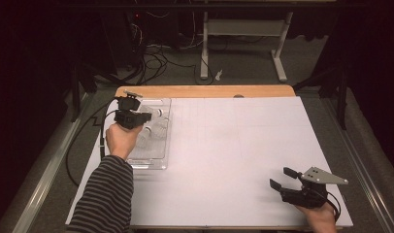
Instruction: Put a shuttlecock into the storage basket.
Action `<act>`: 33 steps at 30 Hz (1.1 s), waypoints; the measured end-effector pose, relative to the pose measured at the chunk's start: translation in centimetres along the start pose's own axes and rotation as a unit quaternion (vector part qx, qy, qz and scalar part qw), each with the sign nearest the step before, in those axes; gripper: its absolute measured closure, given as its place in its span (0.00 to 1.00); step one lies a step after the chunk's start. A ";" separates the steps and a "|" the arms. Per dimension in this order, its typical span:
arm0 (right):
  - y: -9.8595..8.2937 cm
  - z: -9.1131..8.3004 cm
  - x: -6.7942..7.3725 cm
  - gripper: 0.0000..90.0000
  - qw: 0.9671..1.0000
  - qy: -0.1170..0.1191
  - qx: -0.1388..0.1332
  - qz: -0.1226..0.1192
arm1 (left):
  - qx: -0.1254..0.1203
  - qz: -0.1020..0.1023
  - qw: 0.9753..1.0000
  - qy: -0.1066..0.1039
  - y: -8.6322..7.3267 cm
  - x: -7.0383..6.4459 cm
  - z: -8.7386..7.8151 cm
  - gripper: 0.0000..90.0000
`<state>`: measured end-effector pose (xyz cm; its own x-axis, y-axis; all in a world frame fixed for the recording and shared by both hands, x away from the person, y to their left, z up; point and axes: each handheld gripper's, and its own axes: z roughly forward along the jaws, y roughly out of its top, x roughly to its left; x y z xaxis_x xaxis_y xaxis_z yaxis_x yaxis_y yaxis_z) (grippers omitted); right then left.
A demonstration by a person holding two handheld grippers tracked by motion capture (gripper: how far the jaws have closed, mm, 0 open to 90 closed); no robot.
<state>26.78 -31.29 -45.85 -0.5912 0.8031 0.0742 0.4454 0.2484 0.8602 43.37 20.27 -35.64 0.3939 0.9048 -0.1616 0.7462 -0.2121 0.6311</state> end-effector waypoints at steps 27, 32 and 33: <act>0.0 0.0 0.0 0.32 1.000 0.000 0.000 0.000 | 0.011 -0.032 0.999 0.016 0.2 1.4 1.7 0.99; 0.0 0.0 0.0 0.32 1.000 0.000 0.000 0.000 | 0.013 -0.032 0.999 0.016 0.2 1.5 1.9 0.99; 0.0 0.0 0.0 0.32 1.000 0.000 0.000 0.000 | 0.014 -0.032 0.999 0.015 0.2 1.5 1.9 0.99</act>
<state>26.76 -31.28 -45.85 -0.5911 0.8032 0.0744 0.4459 0.2485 0.8599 45.13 20.88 -37.22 0.3294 0.9275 -0.1769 0.7834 -0.1638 0.5996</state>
